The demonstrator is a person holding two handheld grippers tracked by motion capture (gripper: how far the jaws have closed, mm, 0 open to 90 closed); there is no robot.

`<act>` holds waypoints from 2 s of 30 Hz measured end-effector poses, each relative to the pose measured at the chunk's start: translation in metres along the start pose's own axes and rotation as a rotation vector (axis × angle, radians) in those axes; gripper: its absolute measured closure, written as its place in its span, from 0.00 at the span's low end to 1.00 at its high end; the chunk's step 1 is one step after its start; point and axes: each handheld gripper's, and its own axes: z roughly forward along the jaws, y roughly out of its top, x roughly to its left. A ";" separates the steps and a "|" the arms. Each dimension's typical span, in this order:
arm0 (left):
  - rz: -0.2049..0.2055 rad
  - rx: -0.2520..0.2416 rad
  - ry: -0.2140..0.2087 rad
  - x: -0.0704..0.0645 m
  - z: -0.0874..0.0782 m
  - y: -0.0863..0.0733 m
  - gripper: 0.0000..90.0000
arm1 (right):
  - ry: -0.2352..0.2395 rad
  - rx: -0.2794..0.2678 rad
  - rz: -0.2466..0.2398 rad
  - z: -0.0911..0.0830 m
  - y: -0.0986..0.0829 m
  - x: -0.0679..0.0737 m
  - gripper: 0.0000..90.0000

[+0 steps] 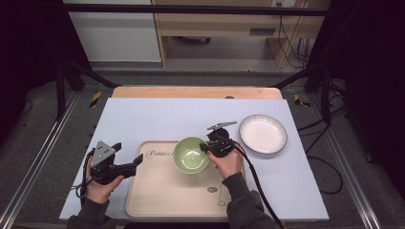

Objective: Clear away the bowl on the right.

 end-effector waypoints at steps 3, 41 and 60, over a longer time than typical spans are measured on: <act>-0.001 -0.001 0.001 0.000 0.000 0.000 0.12 | -0.003 0.006 0.000 0.003 0.000 -0.001 0.92; 0.003 0.004 -0.002 0.000 0.000 0.000 0.12 | 0.016 0.054 0.039 0.021 -0.007 -0.012 0.93; 0.001 0.004 -0.001 0.000 0.001 0.000 0.12 | 0.014 0.035 0.025 0.023 -0.010 -0.013 0.92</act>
